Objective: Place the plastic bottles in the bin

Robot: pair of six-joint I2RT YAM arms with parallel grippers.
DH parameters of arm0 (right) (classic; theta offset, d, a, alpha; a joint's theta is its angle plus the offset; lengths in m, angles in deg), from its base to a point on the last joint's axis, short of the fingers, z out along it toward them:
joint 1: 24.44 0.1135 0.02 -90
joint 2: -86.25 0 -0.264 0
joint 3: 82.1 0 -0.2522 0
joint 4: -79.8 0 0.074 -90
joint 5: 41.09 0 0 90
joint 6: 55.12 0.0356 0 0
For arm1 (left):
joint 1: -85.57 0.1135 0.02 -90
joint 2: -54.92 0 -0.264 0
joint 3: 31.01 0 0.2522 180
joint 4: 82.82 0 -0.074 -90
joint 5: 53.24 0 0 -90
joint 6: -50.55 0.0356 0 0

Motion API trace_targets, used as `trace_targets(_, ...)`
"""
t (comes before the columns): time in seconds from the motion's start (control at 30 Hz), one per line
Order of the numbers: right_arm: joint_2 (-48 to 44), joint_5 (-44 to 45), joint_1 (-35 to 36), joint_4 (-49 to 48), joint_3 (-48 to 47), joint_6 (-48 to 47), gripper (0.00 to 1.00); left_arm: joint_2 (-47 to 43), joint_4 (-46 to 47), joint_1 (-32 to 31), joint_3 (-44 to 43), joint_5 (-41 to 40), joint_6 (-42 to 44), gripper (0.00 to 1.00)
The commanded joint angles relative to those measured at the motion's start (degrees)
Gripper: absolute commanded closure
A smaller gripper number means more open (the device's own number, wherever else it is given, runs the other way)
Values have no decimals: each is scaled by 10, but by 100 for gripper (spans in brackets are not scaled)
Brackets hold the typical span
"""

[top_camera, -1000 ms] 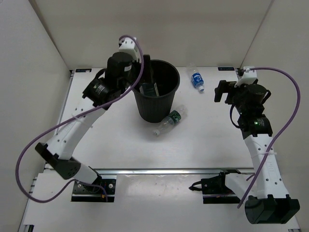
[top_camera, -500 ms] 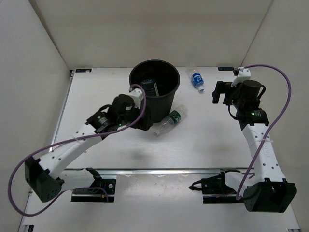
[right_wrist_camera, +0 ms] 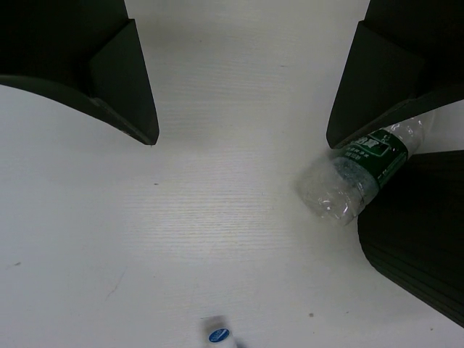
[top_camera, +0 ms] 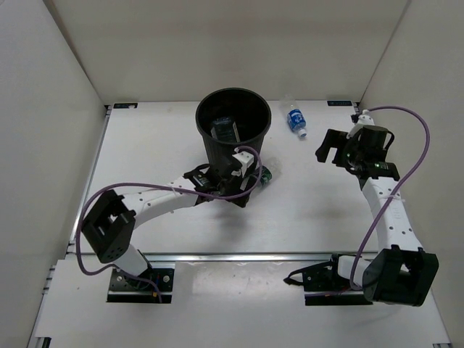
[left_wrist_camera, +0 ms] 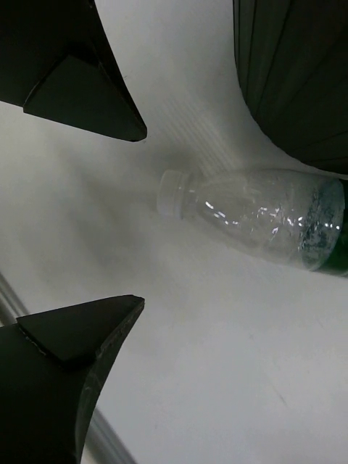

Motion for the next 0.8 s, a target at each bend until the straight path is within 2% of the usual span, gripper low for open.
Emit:
trace_targets(0.0,-25,-24,-12,-19,2,12,0,15,15,-7,-14,-52,33,1)
trace_targets(0.17,-43,-18,-18,-30,21,5,1,31,49,-8,12,-102,24,2)
trace_targets(0.37,-65,-28,-21,-59,42,0,0,16,190,-27,113,-85,39,1)
trace_targets(0.57,-71,-32,-19,-60,50,-10,1,22,289,-38,148,-90,48,2)
trace_targets(0.77,-77,-25,-18,-59,50,-16,0,40,326,-23,149,-75,57,2)
